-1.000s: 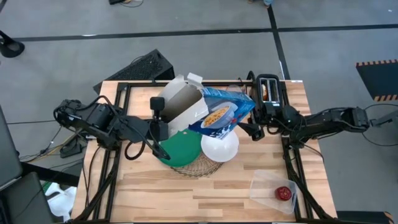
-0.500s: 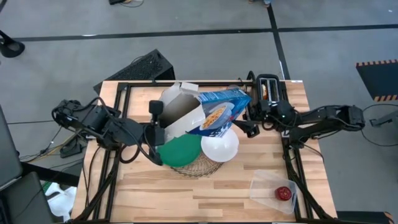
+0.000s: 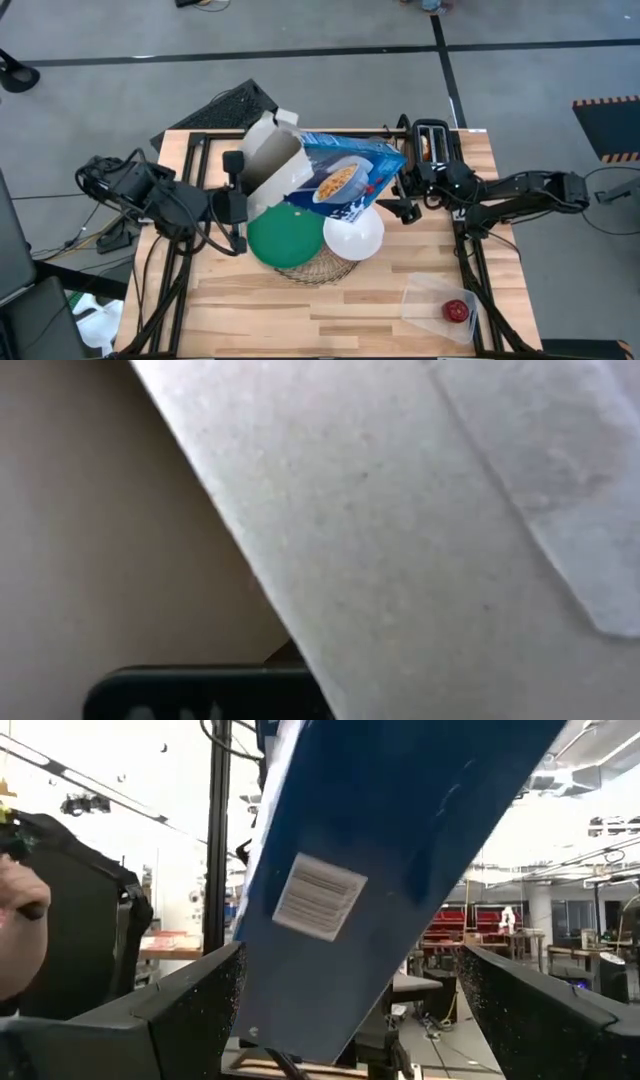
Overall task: Arrange a breakfast setting
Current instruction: Pour the cereal into the white bowl
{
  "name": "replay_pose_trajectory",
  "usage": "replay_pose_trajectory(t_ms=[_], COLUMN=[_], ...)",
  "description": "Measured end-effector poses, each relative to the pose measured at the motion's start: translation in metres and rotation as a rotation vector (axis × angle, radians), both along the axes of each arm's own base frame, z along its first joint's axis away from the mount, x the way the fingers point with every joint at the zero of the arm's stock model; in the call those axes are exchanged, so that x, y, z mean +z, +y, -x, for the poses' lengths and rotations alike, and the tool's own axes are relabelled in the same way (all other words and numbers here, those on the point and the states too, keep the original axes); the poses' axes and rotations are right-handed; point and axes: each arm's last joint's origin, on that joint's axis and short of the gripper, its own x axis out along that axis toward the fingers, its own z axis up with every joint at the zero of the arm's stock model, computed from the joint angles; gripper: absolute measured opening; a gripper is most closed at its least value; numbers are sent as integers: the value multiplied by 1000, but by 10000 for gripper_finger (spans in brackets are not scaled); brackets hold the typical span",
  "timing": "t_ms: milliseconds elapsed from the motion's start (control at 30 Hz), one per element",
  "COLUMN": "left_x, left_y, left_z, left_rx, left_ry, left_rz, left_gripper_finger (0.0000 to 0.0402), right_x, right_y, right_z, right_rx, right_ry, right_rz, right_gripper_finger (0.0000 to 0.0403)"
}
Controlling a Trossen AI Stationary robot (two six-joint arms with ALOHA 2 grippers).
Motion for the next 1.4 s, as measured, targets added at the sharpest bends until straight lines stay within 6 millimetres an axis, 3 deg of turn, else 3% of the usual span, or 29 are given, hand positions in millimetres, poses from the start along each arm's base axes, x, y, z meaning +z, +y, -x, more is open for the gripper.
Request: replay_pose_trajectory(t_ms=[433, 933, 1400], left_x=[-2, 4, 7], left_y=[0, -4, 8], left_z=[-3, 4, -1], left_rx=[-15, -121, -64], left_ry=[16, 0, -30], left_rz=[-7, -3, -4], left_gripper_finger=[0, 0, 0], right_x=[12, 12, 24], right_y=[4, -11, 1], right_z=[-3, -1, -1], right_rx=[121, 150, 261], right_ry=[-13, 26, -38], right_rz=[48, 51, 147], right_gripper_finger=[388, 388, 388])
